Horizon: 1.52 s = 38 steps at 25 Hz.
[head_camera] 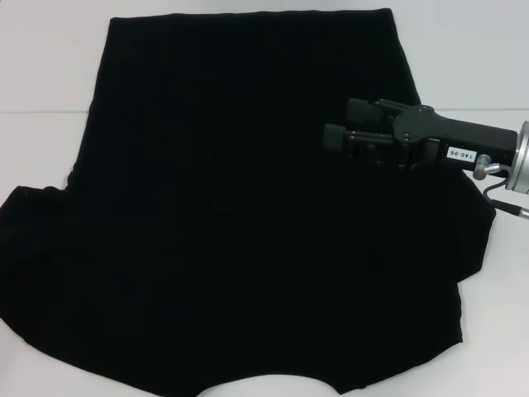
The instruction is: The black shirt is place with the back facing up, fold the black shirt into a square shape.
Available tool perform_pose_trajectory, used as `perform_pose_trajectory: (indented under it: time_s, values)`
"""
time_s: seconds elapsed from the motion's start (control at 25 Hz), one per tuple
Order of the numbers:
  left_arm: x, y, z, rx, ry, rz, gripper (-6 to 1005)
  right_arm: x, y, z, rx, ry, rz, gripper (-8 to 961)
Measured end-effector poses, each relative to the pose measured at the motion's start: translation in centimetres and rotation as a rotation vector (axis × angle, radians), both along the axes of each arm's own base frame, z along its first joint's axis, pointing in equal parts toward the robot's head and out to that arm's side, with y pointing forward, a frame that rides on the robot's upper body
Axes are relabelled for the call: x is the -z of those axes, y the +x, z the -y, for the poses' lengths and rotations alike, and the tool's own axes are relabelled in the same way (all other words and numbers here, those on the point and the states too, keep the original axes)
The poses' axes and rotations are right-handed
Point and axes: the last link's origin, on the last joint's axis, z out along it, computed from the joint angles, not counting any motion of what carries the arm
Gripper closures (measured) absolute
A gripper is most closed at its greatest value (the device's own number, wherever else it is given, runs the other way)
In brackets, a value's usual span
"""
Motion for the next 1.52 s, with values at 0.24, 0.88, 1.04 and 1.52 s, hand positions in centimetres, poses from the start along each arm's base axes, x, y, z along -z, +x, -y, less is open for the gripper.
perform_pose_trajectory:
  time_s: [0.24,0.88,1.04,1.52]
  values:
    - [0.4,1.3,-1.5,0.058,0.001,0.023,1001,0.0,0.1,0.1,0.001,-0.001,0.0,65]
    - [8.8,12.1,-5.7,0.604,-0.366,0.12,953,-1.1,2.1,0.8,0.063,0.019,-0.025,68]
    - [10.1,13.2,-6.0,0.651,-0.415,0.097,864,-1.5,2.4,0.7,0.079,0.031,-0.034,69]
    - [7.3,8.2,-8.4,0.283,-0.177,0.032,494,-2.3,2.5,0.7,0.089,0.04,-0.059,71]
